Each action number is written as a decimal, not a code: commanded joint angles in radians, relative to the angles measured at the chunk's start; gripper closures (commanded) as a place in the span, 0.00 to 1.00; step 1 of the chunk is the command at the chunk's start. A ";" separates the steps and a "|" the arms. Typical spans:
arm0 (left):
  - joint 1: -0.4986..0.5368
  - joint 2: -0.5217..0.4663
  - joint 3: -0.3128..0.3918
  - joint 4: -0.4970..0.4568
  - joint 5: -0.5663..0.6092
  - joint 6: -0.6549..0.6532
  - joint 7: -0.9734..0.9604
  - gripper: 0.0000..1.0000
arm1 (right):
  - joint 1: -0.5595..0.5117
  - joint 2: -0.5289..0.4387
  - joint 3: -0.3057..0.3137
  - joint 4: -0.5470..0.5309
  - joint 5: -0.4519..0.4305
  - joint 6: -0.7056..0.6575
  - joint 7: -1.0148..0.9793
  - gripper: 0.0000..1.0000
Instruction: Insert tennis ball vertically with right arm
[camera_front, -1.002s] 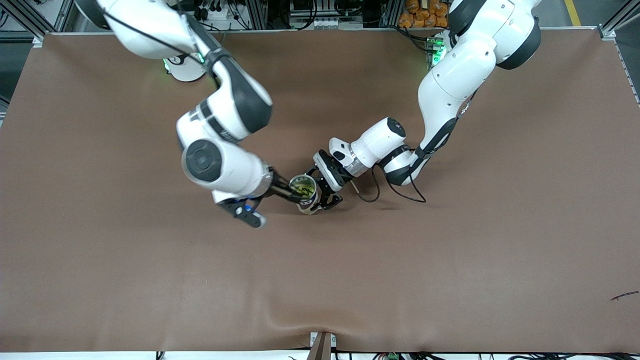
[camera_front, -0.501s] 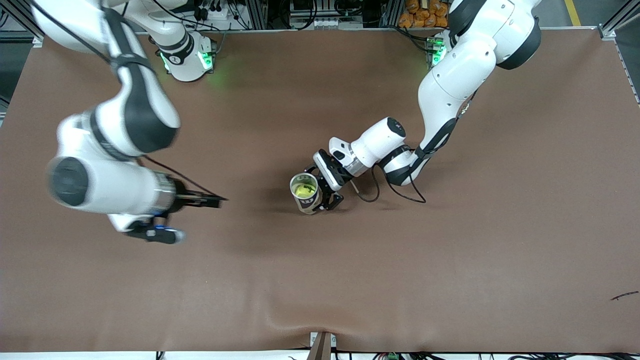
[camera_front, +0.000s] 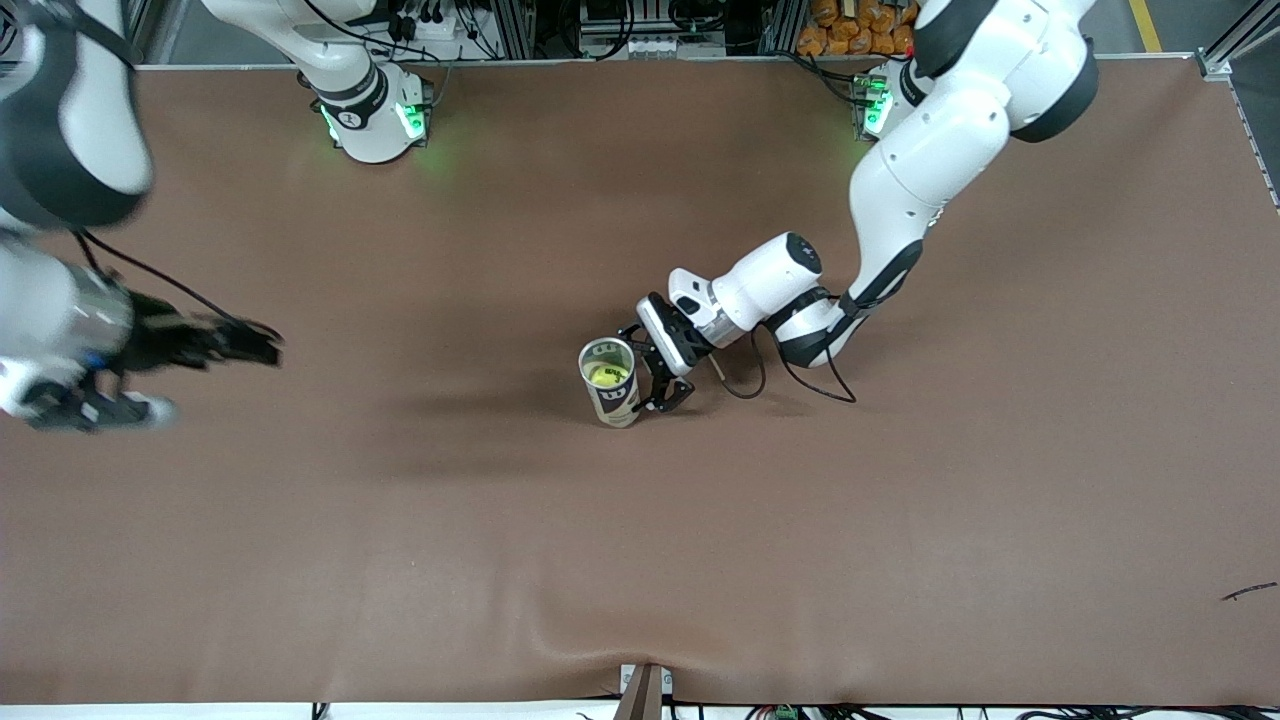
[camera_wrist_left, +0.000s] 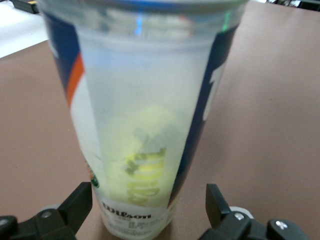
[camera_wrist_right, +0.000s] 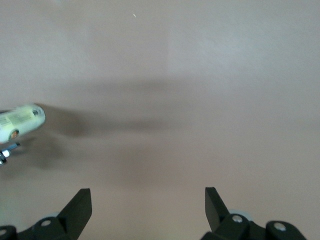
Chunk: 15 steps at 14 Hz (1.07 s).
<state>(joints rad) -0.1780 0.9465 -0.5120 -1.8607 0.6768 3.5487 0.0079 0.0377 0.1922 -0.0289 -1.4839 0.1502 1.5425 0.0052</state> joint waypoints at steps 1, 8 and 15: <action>0.061 -0.012 -0.040 -0.052 0.059 0.007 -0.012 0.00 | -0.033 -0.186 0.009 -0.181 -0.011 -0.022 -0.019 0.00; 0.100 -0.015 -0.042 -0.120 0.113 0.007 -0.014 0.00 | -0.048 -0.191 0.004 -0.107 -0.101 -0.082 -0.097 0.00; 0.158 -0.011 -0.048 -0.161 0.190 0.006 -0.016 0.00 | -0.045 -0.185 0.001 -0.041 -0.138 -0.127 -0.131 0.00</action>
<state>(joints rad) -0.0581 0.9463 -0.5454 -1.9944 0.8138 3.5488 0.0068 0.0065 0.0053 -0.0372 -1.5746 0.0439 1.4507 -0.0992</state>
